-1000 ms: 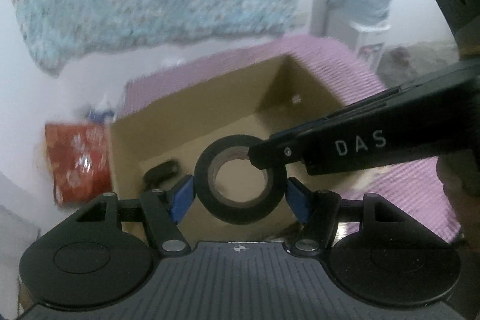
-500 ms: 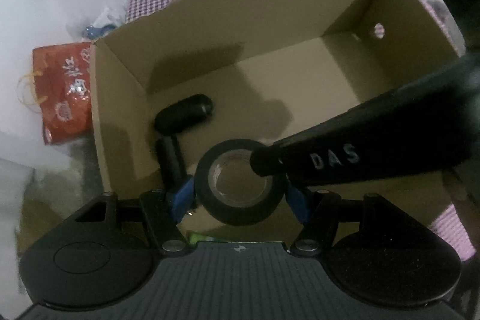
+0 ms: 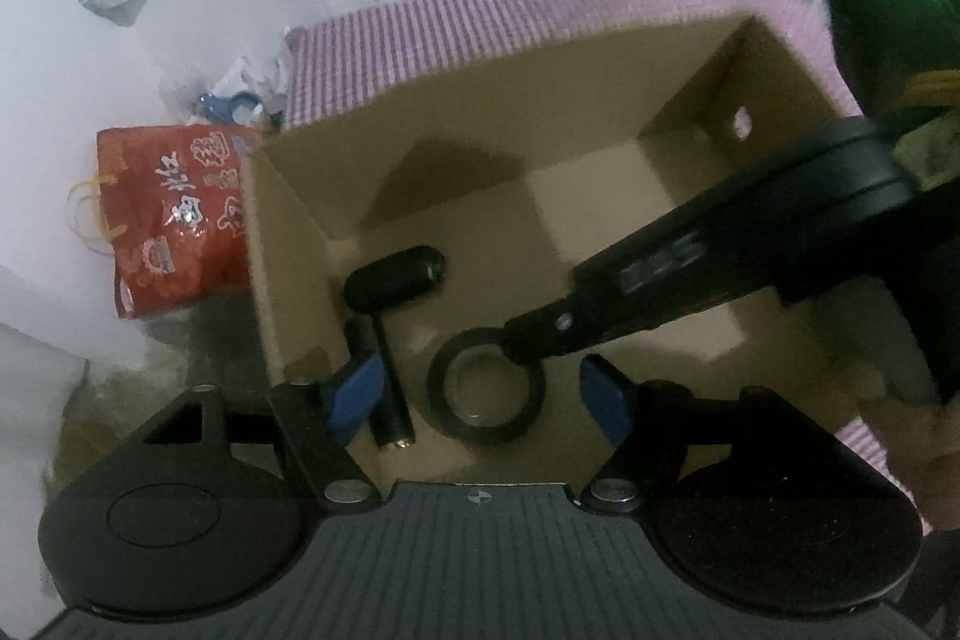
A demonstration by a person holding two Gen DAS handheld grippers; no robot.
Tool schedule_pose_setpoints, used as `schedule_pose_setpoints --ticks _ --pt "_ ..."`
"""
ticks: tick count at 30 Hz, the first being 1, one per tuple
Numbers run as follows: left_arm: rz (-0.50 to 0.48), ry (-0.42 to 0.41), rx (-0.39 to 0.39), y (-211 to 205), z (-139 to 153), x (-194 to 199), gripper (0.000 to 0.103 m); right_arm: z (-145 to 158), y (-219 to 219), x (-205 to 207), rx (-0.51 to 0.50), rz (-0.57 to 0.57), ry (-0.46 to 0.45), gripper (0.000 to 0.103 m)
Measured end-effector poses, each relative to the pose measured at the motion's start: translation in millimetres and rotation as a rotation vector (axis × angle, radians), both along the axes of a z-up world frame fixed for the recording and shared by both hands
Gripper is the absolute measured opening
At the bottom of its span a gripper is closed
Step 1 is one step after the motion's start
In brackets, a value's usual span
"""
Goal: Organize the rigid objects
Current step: 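Carry the black tape roll into the box and open the right gripper, then reach the right gripper to the pink plastic lid and grasp its rim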
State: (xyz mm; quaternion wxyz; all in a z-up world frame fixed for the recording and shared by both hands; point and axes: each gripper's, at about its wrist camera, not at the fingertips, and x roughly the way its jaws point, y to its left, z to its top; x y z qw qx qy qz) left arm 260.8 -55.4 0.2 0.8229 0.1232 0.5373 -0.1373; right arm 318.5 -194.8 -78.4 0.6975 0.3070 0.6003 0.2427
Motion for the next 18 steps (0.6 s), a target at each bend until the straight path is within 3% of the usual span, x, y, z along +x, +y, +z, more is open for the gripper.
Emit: schedule_pose_setpoints --ticks 5,11,15,18 --pt "0.025 -0.109 -0.096 19.9 45.0 -32.2 0.073 50.0 -35.1 -32.5 0.117 -0.058 -0.083 0.019" --pt "0.075 -0.246 -0.242 58.2 94.4 -90.2 0.074 121.8 -94.7 -122.3 0.242 -0.16 -0.313 0.02" --pt "0.109 -0.286 -0.27 74.0 85.0 -127.1 0.074 138.9 -118.9 -189.9 0.161 -0.251 -0.433 0.022" --pt "0.11 -0.257 -0.272 75.4 59.0 -147.4 0.074 129.6 -122.7 -223.2 0.065 -0.283 -0.421 0.022"
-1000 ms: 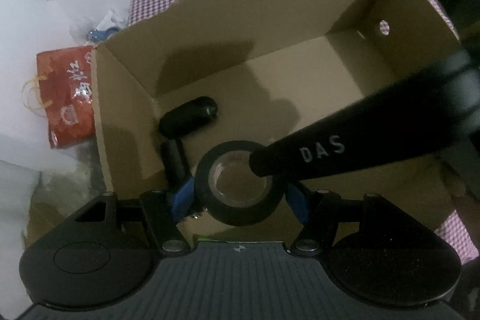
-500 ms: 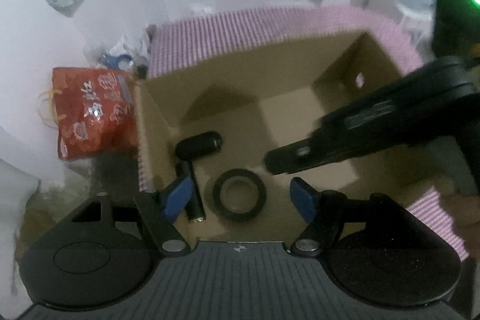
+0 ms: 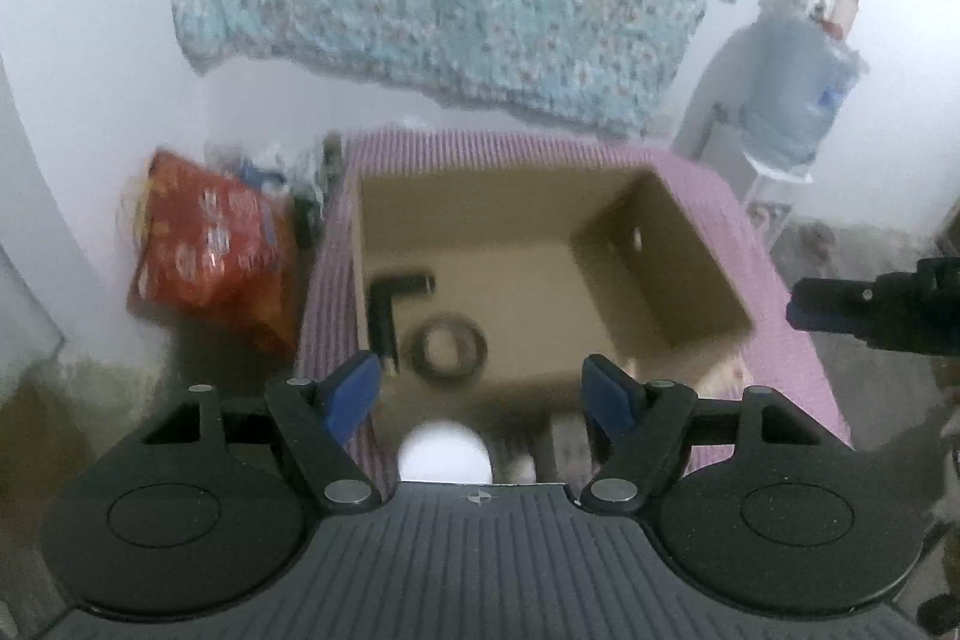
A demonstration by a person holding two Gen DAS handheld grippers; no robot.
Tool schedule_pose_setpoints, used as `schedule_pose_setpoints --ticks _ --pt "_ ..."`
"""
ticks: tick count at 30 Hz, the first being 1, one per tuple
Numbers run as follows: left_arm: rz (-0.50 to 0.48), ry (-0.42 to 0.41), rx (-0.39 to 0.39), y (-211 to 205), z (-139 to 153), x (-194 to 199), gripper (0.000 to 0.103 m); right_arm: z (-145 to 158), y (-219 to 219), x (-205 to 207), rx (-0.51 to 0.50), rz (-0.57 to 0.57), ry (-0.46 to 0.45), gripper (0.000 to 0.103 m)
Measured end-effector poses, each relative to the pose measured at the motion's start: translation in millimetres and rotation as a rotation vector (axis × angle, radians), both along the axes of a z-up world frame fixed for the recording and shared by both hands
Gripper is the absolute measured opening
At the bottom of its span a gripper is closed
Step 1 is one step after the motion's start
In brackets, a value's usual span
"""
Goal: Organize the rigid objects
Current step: 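Reach the right gripper to the pink plastic lid and grasp its rim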
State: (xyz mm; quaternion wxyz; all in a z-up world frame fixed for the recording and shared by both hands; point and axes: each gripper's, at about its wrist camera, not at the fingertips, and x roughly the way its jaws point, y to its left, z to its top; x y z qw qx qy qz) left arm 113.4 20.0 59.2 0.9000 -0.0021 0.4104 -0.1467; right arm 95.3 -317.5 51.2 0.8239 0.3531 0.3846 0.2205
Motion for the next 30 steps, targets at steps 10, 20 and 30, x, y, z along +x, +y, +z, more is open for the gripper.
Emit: schedule_pose_setpoints --ticks 10,20,30 --pt "-0.148 0.137 0.119 -40.6 -102.1 -37.3 0.073 -101.1 51.0 -46.9 -0.163 0.022 0.254 0.022" --pt "-0.249 0.198 0.201 -58.6 -156.2 -20.0 0.073 -130.4 83.8 -20.6 -0.313 0.074 0.283 0.025" --pt "-0.272 0.205 0.212 -59.8 -167.5 -5.7 0.073 -150.0 106.0 0.4 -0.368 0.102 0.261 0.053"
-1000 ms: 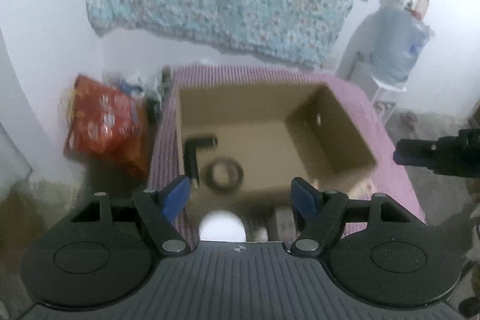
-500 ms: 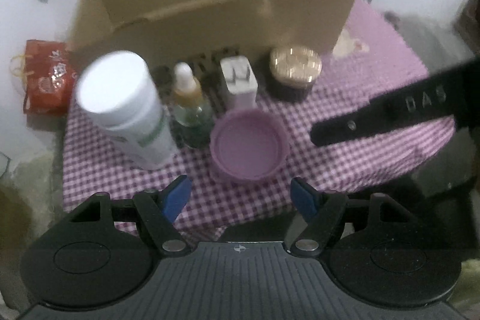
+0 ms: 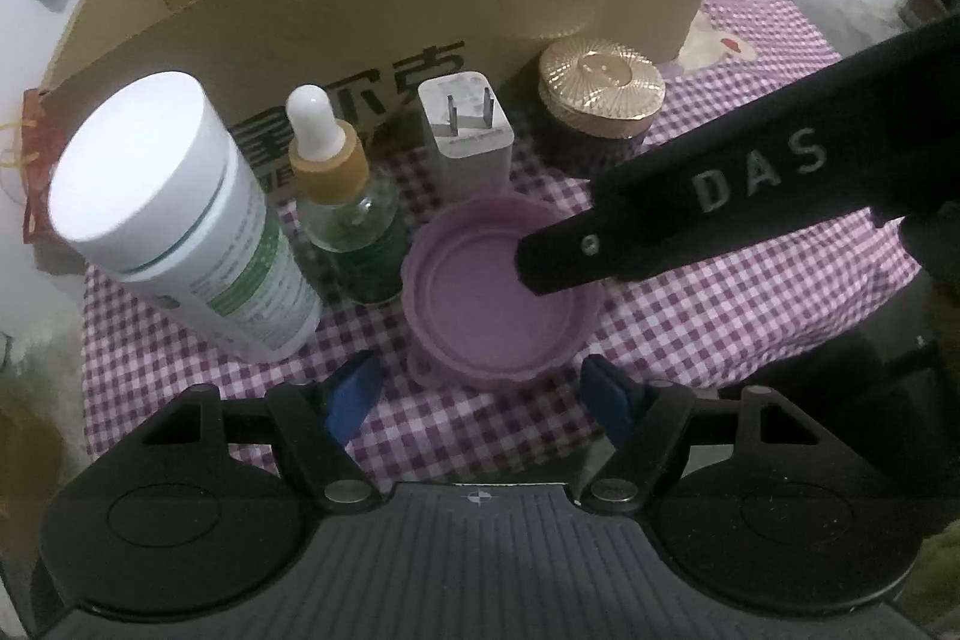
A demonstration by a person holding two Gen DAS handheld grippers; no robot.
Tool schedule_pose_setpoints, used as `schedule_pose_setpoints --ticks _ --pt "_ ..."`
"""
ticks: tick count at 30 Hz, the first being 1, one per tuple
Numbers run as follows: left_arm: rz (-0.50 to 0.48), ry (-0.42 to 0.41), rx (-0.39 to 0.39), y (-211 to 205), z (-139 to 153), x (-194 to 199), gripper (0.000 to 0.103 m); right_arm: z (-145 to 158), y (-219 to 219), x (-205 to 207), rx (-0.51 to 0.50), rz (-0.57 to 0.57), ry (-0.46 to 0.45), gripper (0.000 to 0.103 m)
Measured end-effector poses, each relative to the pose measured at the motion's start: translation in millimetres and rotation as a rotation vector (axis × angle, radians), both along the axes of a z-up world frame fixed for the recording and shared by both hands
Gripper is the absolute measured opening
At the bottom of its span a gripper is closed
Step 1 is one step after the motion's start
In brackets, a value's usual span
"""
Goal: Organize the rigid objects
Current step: 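Reach the right gripper to the pink plastic lid and grasp its rim, then lift the pink lid into the box and release it with the right gripper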
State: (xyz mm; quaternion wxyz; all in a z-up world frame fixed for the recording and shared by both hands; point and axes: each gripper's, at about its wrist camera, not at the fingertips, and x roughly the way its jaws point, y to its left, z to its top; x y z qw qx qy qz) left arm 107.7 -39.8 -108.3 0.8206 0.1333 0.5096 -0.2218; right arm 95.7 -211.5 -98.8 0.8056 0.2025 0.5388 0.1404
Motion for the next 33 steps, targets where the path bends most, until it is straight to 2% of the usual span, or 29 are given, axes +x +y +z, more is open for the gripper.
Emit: schedule_pose_setpoints --ticks 3,8,11,13,24,33 --pt "-0.007 -0.017 0.007 -3.3 -1.2 1.7 0.073 -0.7 5.2 1.5 -0.019 0.017 -0.01 0.052" --pt "-0.013 -0.026 0.007 -7.2 0.5 3.3 0.073 -8.9 7.7 6.2 -0.011 0.01 -0.005 0.043" --pt "-0.016 -0.033 0.002 -9.4 1.9 2.6 0.068 -10.9 7.0 7.6 -0.017 0.007 -0.009 0.034" --pt "-0.022 -0.04 0.005 -13.6 4.0 -2.4 0.065 -12.6 6.1 8.5 -0.011 0.004 -0.004 0.025" --pt "-0.054 -0.072 0.014 -42.9 14.3 -21.4 0.065 -7.3 -16.0 -3.4 0.027 -0.044 0.022 0.024" --pt "-0.1 -0.126 -0.001 -54.5 45.0 -44.0 0.064 15.2 -32.3 -28.5 0.026 -0.084 -0.008 0.024"
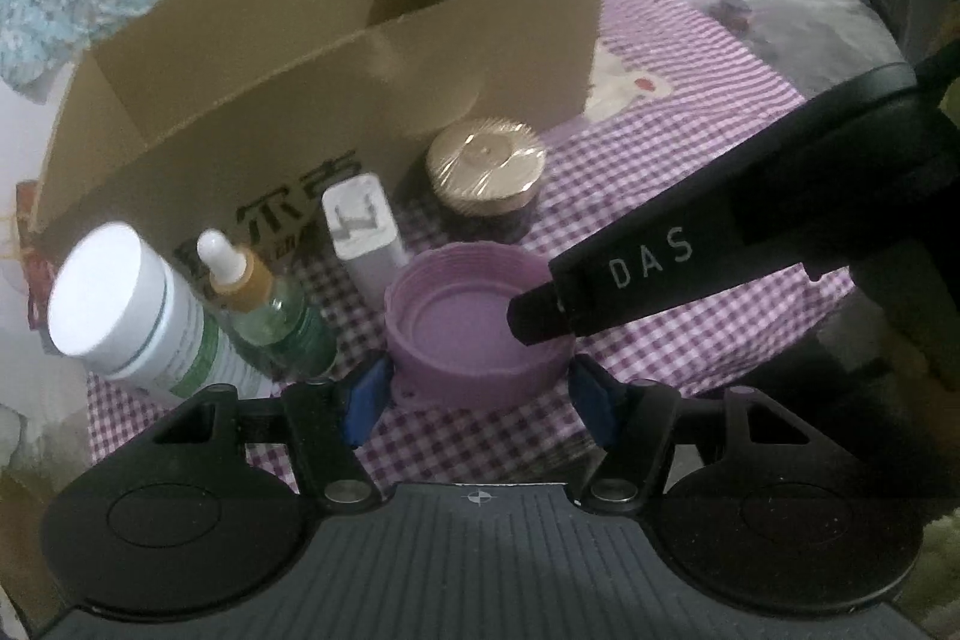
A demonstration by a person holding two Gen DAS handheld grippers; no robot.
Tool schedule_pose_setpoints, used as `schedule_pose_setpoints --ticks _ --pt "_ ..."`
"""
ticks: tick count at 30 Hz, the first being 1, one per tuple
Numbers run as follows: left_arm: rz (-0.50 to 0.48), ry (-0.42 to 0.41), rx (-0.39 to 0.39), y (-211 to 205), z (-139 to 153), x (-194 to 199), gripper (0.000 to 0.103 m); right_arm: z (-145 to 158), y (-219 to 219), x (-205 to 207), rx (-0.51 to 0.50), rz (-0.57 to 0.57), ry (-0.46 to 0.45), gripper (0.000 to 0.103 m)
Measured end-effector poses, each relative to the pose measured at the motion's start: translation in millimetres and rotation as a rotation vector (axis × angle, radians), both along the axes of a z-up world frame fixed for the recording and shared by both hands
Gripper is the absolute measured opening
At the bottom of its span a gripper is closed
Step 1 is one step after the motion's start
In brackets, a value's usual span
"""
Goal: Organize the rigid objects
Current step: 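Lift the pink lid into the box and release it with the right gripper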
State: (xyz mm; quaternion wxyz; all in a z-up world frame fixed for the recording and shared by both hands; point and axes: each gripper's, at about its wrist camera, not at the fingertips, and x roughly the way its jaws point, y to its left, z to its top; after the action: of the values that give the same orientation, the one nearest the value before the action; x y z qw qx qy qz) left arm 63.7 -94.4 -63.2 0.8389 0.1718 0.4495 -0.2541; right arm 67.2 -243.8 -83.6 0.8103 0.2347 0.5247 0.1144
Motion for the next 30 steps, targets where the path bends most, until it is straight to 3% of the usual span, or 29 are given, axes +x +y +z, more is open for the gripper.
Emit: schedule_pose_setpoints --ticks 8,14,22,25,30 --pt "-0.017 -0.104 -0.025 -7.4 43.1 -26.2 0.065 48.4 -14.3 -28.7 0.002 -0.035 -0.1 0.024" --pt "-0.008 -0.229 -0.042 -4.9 72.3 -36.2 0.065 92.4 -17.0 -37.5 0.001 -0.04 -0.211 0.024" --pt "0.058 -0.344 -0.015 -3.1 127.3 3.5 0.065 153.8 -7.3 9.2 0.008 0.042 -0.344 0.024" --pt "0.087 -0.318 -0.013 -0.2 132.5 36.3 0.065 163.8 -3.4 46.0 0.035 0.073 -0.336 0.024" --pt "0.135 -0.163 -0.024 1.4 125.9 113.2 0.065 157.0 2.2 119.3 0.082 0.097 -0.243 0.024"
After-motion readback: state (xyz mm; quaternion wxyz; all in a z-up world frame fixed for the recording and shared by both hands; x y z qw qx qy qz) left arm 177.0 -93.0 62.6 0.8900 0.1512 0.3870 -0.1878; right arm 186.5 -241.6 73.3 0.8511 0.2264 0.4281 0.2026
